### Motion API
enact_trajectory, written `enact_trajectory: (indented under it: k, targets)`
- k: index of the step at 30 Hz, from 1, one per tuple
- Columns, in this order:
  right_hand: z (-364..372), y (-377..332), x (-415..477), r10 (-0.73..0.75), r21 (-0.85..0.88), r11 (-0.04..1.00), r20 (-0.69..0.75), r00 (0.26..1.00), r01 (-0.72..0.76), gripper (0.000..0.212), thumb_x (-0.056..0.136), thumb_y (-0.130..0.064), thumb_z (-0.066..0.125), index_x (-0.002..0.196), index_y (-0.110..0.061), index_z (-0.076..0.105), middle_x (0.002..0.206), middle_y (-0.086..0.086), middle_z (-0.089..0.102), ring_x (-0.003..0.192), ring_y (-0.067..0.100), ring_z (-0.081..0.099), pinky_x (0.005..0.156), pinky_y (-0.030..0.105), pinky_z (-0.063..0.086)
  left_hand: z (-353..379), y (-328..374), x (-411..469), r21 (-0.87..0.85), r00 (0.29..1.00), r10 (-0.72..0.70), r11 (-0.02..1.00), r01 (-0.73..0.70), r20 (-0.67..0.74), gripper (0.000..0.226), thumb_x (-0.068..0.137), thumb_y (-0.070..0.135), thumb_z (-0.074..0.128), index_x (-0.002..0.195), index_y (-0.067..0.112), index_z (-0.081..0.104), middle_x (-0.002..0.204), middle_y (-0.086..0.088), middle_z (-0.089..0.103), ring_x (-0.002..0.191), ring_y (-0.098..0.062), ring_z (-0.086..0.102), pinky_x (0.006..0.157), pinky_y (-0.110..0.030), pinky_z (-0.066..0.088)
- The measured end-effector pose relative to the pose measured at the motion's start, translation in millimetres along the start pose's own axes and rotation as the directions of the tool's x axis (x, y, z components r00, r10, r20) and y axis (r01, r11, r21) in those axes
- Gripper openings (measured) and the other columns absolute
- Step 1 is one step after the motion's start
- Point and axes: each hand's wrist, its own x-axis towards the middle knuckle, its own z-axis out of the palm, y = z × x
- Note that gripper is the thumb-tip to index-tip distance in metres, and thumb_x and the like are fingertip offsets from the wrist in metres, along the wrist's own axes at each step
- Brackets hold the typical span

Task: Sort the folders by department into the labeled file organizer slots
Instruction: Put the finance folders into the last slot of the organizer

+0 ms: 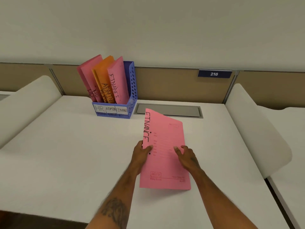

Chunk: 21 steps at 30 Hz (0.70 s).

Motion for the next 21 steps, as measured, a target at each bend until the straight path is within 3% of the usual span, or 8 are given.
enact_trajectory:
  k: [4, 11, 14, 16, 17, 21]
  targets:
    - [21, -72, -8, -0.144, -0.036, 0.989, -0.012, 0.989, 0.144, 0.078, 0.087, -0.073, 0.037, 0.143, -0.018, 0.041, 0.145, 0.011, 0.045, 0.126, 0.030, 0.051, 0.101, 0.048, 0.046, -52, 16, -2, 0.044, 0.997, 0.067, 0.997, -0.065, -0.045, 0.028, 0.096, 0.021, 0.062, 0.122, 0.020, 0.052, 0.116, -0.003, 0.068, 0.098, -0.025, 0.070, 0.086, -0.049, 0.060]
    - [49, -222, -30, -0.330, -0.096, 0.942, -0.074, 0.941, 0.323, 0.074, 0.086, -0.077, 0.031, 0.142, -0.028, 0.034, 0.129, 0.010, 0.061, 0.109, 0.031, 0.061, 0.089, 0.045, 0.049, -138, 44, -12, 0.177, 0.967, 0.253, 0.952, -0.248, -0.008, 0.038, 0.098, 0.035, 0.058, 0.131, 0.022, 0.043, 0.119, -0.002, 0.067, 0.095, -0.025, 0.071, 0.084, -0.050, 0.060]
    - [57, -278, -40, -0.375, -0.086, 0.927, -0.167, 0.912, 0.366, 0.078, 0.083, -0.080, 0.031, 0.143, -0.030, 0.026, 0.112, 0.008, 0.067, 0.090, 0.029, 0.065, 0.072, 0.042, 0.054, -163, 55, -18, 0.275, 0.939, 0.343, 0.901, -0.335, 0.019, 0.041, 0.099, 0.041, 0.054, 0.133, 0.021, 0.042, 0.117, -0.002, 0.069, 0.089, -0.022, 0.072, 0.079, -0.046, 0.062]
    - [62, -309, -47, -0.400, -0.081, 0.916, -0.251, 0.881, 0.393, 0.079, 0.082, -0.080, 0.036, 0.143, -0.031, 0.022, 0.098, 0.002, 0.065, 0.068, 0.018, 0.060, 0.052, 0.029, 0.047, -177, 58, -20, 0.406, 0.915, 0.404, 0.834, -0.374, 0.014, 0.040, 0.101, 0.040, 0.049, 0.136, 0.020, 0.041, 0.115, -0.002, 0.069, 0.088, -0.022, 0.071, 0.079, -0.045, 0.061]
    - [63, -323, -49, -0.409, -0.083, 0.911, -0.289, 0.865, 0.403, 0.079, 0.082, -0.077, 0.041, 0.143, -0.030, 0.021, 0.095, -0.001, 0.061, 0.064, 0.014, 0.057, 0.048, 0.026, 0.044, -183, 58, -19, 0.469, 0.904, 0.429, 0.798, -0.378, 0.000, 0.039, 0.102, 0.038, 0.047, 0.136, 0.019, 0.041, 0.116, -0.002, 0.069, 0.088, -0.023, 0.070, 0.080, -0.044, 0.060]
    - [64, -357, -50, -0.428, -0.151, 0.904, -0.360, 0.829, 0.401, 0.081, 0.084, -0.060, 0.058, 0.146, -0.026, 0.018, 0.102, 0.001, 0.058, 0.079, 0.021, 0.064, 0.065, 0.041, 0.057, -200, 56, -13, 0.621, 0.862, 0.505, 0.687, -0.376, -0.036, 0.039, 0.104, 0.036, 0.041, 0.139, 0.018, 0.040, 0.115, -0.003, 0.070, 0.078, -0.016, 0.064, 0.078, -0.035, 0.057]
